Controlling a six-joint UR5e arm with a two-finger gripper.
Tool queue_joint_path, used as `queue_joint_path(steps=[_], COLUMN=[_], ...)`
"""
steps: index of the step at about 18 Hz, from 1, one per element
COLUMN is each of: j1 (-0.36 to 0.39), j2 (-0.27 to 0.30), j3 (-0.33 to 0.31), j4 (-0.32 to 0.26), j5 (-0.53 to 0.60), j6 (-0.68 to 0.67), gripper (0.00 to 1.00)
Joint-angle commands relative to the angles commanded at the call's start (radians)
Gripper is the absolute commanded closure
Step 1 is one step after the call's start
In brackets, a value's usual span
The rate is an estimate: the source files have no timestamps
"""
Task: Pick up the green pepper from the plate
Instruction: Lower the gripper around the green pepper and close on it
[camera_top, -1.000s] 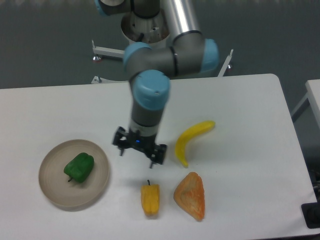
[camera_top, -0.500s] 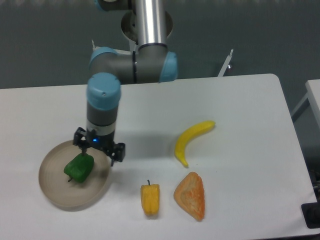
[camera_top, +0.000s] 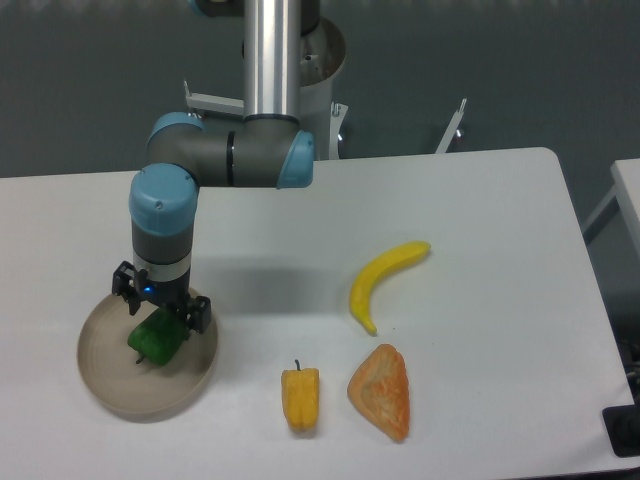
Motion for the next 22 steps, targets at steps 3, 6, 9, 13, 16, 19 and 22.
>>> queue_joint_path(steps=[3, 6, 9, 13, 16, 19, 22], j1=[-0.006, -0.005, -0.005, -0.005, -0.002, 0.015, 0.067], j2=[-0.002, -0.005, -0.005, -0.006, -0.003, 0.012, 0.041], j3=[-0.002, 0.0, 0.005, 0.009, 0.015, 0.023, 0.04], j4=[0.002, 0.005, 0.005, 0.003, 0.003, 0.0, -0.005], j5=[0.002, 0.005, 0.003, 0.003, 0.003, 0.005, 0.009], j6=[0.002, 0.002, 0.005, 0.009, 0.018, 0.041, 0.075], gripper=[0.0, 0.1, 0.47, 0.72, 0.75, 0.75, 0.75])
